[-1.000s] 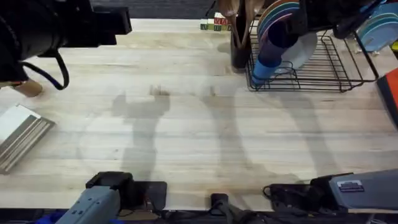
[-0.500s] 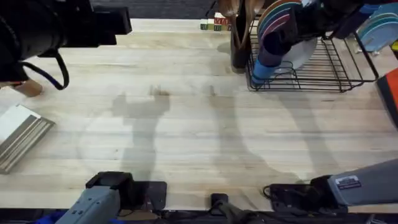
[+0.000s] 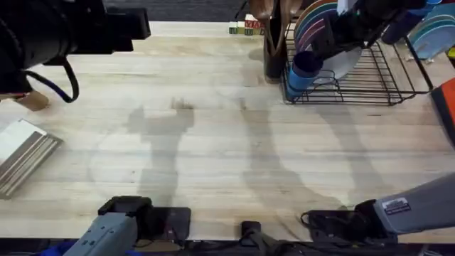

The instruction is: Pick up the cup on the table and put them onto the rack.

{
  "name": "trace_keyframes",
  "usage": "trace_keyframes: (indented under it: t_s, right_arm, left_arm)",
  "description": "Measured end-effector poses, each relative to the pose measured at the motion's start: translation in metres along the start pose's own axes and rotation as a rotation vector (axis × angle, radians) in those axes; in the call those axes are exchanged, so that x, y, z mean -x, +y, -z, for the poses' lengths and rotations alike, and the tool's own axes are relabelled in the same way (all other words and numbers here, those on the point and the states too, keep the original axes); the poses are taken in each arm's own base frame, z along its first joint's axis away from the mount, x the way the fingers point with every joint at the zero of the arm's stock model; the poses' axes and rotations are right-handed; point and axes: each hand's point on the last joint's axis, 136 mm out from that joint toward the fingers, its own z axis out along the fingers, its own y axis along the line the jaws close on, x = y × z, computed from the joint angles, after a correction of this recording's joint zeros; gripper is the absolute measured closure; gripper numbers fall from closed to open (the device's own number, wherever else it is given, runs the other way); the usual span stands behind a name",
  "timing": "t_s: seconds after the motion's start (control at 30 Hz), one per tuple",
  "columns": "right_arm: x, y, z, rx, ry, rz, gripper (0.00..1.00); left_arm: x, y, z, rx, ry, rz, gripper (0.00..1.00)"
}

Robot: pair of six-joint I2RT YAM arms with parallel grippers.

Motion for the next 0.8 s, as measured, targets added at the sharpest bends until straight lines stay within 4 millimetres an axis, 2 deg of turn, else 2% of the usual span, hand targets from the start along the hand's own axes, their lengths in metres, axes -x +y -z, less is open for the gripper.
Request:
trace_keyframes:
  t_s: [0.37,0.67,0.7,0.8]
  right_arm:
    - [0.0,0.0,0.0,0.0,0.0,0.0,0.792]
    - [0.0,0.0,0.0,0.0,0.0,0.0,0.78]
    - [0.007,0.0,0.007,-0.001,-0.026,-0.002,0.624]
    - [0.013,0.0,0.022,-0.002,-0.067,0.0,0.393]
  left_arm:
    - [0.0,0.0,0.0,0.0,0.0,0.0,0.007]
    - [0.0,0.0,0.0,0.0,0.0,0.0,0.008]
    - [0.0,0.0,0.0,0.0,0.0,0.0,0.008]
    - [0.0,0.0,0.0,0.0,0.0,0.0,0.008]
